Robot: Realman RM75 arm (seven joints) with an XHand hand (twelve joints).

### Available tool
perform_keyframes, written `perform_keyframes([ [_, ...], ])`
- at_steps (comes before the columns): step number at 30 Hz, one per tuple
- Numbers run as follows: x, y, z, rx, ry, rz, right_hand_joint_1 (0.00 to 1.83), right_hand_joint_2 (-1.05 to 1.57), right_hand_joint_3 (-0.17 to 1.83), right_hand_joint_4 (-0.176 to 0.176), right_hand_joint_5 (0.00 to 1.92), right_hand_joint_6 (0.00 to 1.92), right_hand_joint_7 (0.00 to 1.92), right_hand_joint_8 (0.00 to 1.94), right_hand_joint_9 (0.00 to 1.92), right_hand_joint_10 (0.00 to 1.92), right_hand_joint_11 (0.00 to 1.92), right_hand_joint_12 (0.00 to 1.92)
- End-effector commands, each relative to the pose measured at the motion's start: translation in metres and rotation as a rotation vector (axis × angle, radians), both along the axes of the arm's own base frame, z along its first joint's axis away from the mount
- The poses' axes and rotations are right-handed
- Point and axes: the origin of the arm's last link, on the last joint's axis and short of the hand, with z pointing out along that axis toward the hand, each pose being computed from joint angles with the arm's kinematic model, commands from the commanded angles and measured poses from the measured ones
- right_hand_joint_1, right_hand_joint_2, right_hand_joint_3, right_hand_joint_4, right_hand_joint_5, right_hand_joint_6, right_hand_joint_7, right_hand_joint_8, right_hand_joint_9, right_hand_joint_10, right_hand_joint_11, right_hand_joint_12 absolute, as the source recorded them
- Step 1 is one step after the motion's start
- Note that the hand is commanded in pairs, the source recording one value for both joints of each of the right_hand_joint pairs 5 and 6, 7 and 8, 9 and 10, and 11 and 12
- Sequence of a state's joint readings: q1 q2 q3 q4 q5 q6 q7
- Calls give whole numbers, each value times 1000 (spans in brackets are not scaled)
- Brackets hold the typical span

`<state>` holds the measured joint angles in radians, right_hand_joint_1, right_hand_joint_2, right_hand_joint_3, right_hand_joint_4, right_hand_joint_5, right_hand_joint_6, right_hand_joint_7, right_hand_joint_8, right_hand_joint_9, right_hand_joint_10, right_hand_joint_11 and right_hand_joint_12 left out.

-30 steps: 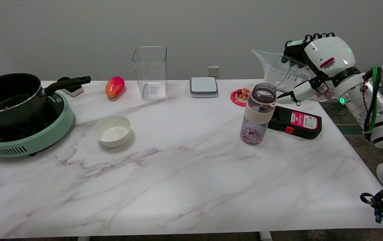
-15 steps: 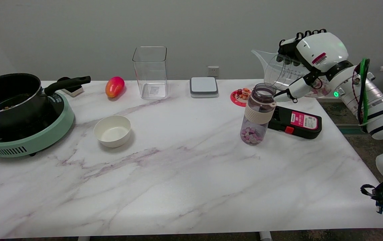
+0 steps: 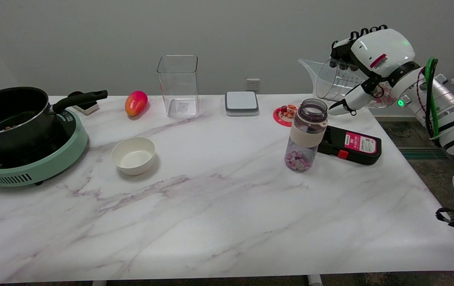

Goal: Pour the contents of the measuring cup into the bottle.

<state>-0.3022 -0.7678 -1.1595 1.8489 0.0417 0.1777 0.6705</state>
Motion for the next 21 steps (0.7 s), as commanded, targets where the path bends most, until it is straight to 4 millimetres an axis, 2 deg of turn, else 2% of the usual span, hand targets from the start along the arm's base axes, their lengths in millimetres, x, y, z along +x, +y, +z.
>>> perform_keyframes([
  [1,12,0,6,-11,68,-14,1400,1061,767,0,1736,1736,1650,1650,1551,1551,1308,1308],
  [15,11,9,3,25,113,2,1404,1048,765,0,1735,1735,1648,1648,1547,1547,1306,1306],
  [21,13,11,-2,53,190,12,1405,1049,764,0,1743,1743,1649,1649,1548,1548,1308,1308],
])
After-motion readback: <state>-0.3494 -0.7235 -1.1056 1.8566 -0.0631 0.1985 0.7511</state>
